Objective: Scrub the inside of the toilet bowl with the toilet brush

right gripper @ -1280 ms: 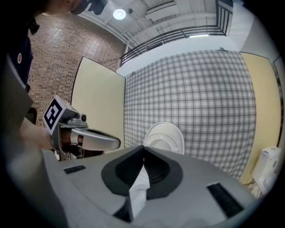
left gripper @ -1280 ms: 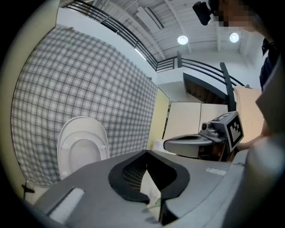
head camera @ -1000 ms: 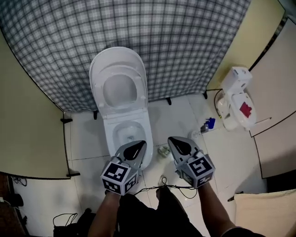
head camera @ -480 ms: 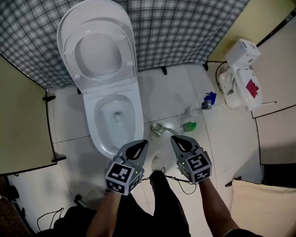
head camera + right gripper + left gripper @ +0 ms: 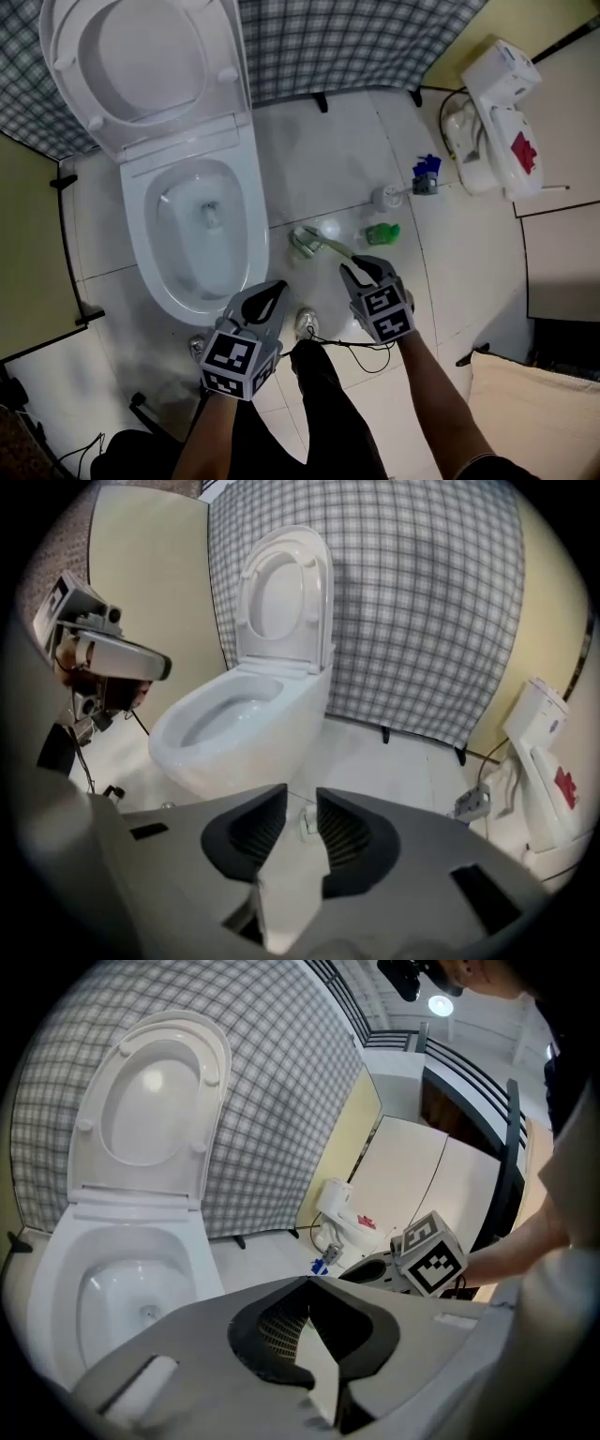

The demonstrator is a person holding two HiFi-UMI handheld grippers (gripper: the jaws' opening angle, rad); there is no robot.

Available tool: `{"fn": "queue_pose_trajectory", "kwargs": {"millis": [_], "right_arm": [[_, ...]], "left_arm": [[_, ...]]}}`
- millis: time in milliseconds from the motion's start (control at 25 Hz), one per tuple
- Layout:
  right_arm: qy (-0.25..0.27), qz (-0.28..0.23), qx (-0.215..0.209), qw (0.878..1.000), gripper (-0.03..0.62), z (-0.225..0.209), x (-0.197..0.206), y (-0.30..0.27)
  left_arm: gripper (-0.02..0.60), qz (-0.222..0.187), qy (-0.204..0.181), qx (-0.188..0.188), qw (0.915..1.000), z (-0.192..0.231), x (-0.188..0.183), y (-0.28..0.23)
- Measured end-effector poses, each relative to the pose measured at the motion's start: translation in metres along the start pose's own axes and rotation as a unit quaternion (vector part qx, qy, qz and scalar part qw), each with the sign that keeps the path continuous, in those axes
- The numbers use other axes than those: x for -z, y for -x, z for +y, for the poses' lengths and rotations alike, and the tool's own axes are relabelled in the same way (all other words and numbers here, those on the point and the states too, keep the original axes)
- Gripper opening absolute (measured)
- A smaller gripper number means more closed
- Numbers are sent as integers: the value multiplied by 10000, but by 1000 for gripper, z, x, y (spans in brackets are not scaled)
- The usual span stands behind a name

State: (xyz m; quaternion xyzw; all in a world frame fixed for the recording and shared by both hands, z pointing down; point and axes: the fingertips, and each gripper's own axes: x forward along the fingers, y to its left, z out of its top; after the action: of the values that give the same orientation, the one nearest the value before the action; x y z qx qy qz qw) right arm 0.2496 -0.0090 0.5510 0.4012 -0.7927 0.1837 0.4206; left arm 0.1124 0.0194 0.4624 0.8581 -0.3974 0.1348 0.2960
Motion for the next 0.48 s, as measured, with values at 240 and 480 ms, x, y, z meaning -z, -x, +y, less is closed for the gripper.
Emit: {"fn": "queue_pose_trajectory", "kwargs": {"millis": [240, 480], "right_arm": [[250, 622, -38, 9977, 170, -23, 40, -68], [470, 1087, -116, 9929, 170, -37, 58, -123]], "left_arm": [[0, 70, 144, 52, 9999, 4, 28, -29], [0, 118, 296, 70, 9995, 9, 38, -45]]}}
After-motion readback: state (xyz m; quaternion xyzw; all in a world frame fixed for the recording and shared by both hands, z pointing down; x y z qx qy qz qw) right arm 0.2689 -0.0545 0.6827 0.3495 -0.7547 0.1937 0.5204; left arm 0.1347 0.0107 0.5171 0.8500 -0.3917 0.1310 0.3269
